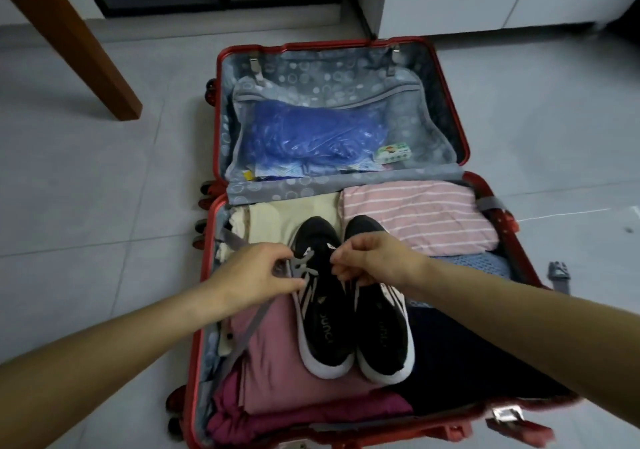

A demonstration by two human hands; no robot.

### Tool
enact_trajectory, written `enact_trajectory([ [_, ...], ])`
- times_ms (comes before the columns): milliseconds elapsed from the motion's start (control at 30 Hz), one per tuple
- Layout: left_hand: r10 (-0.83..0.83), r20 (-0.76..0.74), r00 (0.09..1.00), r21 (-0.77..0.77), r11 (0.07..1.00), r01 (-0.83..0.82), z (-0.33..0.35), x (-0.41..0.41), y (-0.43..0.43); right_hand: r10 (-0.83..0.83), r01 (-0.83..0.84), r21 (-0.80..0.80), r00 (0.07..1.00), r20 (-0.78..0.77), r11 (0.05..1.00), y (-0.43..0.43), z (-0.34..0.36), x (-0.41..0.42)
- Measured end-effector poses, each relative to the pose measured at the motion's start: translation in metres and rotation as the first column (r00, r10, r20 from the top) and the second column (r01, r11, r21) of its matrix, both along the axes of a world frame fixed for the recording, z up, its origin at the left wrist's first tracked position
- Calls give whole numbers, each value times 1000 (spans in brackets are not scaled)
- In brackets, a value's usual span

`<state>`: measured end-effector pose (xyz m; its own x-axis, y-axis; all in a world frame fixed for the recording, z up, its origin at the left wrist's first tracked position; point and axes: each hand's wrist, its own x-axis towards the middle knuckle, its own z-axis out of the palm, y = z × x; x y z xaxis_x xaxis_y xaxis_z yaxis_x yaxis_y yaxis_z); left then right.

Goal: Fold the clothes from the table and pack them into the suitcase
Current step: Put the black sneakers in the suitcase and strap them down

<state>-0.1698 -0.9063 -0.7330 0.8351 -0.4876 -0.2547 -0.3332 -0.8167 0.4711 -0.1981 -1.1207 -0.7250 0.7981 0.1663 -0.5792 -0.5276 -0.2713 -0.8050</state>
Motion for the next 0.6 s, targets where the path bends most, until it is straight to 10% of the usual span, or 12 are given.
enact_trajectory([
  [167,-68,1,998,184,981,67,-15,11,-11,-287,296,-201,955,75,934,-136,8,-7],
  [333,-68,-49,996,212,974,77,-36,11,-22,-698,701,-351,698,162,620,-278,-32,-43],
  [600,41,-107,993,60,998,-35,-31,-1,-22,-588,435,-753,805,80,493,-352,-150,-79],
])
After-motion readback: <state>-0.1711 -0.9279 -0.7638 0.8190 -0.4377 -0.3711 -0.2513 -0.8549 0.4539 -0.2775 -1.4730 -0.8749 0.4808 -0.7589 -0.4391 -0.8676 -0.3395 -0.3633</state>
